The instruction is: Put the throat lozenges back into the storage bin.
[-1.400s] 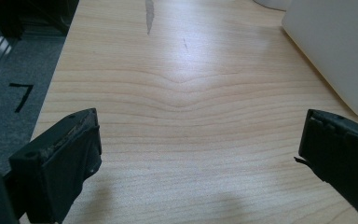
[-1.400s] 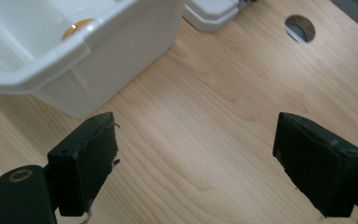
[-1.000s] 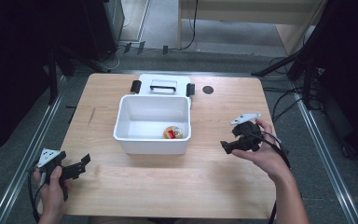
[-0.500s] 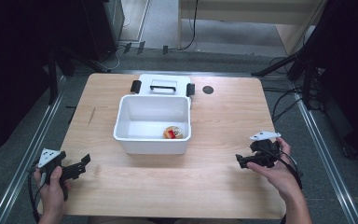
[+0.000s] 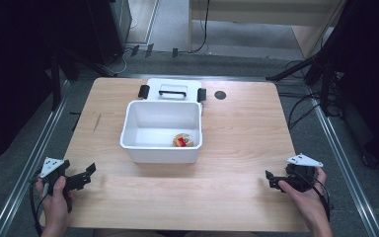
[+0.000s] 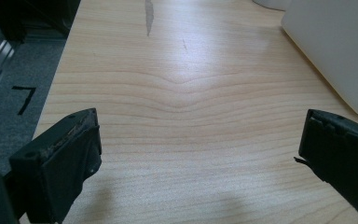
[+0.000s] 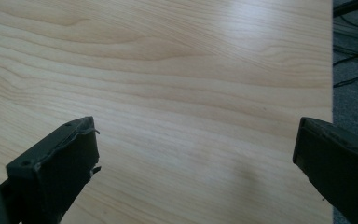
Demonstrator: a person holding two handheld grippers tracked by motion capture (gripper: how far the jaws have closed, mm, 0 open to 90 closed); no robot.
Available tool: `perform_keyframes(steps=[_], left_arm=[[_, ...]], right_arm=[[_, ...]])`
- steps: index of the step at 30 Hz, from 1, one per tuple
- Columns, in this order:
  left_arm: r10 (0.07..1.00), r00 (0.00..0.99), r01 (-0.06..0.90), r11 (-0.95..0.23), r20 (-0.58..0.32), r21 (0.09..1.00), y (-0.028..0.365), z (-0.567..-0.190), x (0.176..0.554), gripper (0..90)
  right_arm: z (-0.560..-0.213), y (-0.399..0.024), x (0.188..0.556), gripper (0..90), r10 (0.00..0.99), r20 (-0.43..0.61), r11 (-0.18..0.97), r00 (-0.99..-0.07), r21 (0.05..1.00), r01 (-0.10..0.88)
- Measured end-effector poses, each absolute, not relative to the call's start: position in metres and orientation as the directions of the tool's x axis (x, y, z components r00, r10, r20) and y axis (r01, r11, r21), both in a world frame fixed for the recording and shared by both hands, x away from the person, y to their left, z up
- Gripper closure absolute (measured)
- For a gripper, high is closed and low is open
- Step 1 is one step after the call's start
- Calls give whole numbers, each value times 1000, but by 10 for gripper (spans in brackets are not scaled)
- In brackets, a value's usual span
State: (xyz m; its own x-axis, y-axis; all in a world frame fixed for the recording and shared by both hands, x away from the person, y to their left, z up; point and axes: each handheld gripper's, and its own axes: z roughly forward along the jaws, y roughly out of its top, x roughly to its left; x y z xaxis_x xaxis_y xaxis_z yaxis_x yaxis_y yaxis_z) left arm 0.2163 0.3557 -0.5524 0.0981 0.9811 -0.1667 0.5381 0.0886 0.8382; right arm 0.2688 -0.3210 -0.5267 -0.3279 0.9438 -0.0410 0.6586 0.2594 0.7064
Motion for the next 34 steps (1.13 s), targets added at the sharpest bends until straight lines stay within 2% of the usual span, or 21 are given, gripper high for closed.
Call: perform_keyframes(steps=[17,20,34], left_arm=[[980,104,530,89,-169,844,356,-552,215,0],[979,104,528,95,-175,844,356,-552,216,0],[979,100,536,96,-176,839,356,-553,217,0]], right_arm=[[-544,-349,232,5,976,5,129,-219,796,592],[-546,-354,230,12,983,46,64,-178,823,564],[-548,-356,232,12,986,72,30,-149,807,589]])
